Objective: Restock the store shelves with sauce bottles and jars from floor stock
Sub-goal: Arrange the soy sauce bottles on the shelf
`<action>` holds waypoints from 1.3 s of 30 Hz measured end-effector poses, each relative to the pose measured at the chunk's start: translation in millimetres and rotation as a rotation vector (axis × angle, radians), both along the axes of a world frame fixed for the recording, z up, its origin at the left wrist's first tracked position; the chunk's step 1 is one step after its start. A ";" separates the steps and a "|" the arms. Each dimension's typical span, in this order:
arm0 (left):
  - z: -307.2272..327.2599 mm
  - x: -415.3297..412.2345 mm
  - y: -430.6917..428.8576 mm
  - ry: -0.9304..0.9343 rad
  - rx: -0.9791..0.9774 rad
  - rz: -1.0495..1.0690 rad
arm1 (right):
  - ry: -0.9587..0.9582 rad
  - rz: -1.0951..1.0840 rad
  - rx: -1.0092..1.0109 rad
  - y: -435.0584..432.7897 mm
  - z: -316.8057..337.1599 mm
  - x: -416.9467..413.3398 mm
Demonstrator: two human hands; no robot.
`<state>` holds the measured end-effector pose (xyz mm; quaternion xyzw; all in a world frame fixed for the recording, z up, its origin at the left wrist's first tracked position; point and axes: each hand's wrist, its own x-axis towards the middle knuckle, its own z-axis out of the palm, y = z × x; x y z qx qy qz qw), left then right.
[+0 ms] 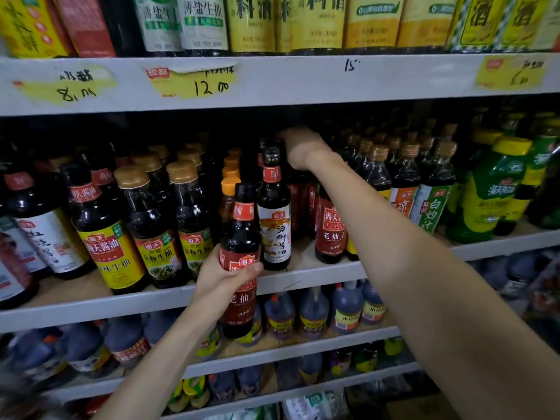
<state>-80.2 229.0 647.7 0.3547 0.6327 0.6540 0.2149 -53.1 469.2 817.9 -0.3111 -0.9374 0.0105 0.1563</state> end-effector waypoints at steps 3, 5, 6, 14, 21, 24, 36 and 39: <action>4.5 -0.8 3.7 0.002 0.010 -0.004 | -0.014 0.022 -0.037 6.7 8.7 0.1; 6.5 -1.9 5.0 0.001 0.014 -0.007 | -0.006 0.015 -0.039 9.4 11.4 -0.5; 6.9 -2.4 5.2 0.001 0.015 -0.011 | -0.006 0.008 -0.031 9.3 11.7 -0.9; 8.4 -6.0 6.2 0.067 -0.011 -0.001 | 0.019 -0.122 0.108 5.6 10.4 -9.4; 6.1 -9.5 6.8 0.089 -0.021 -0.015 | 0.053 -0.144 0.080 6.5 8.2 -9.2; 3.5 -9.3 7.8 0.089 -0.015 -0.026 | 0.068 -0.124 0.023 6.6 5.0 -7.0; -2.6 -4.3 10.2 0.075 -0.005 -0.013 | 0.130 -0.126 -0.011 1.4 -10.6 -2.2; -1.2 -4.4 10.9 0.063 0.011 -0.005 | 0.130 -0.131 0.012 0.6 -9.5 -0.9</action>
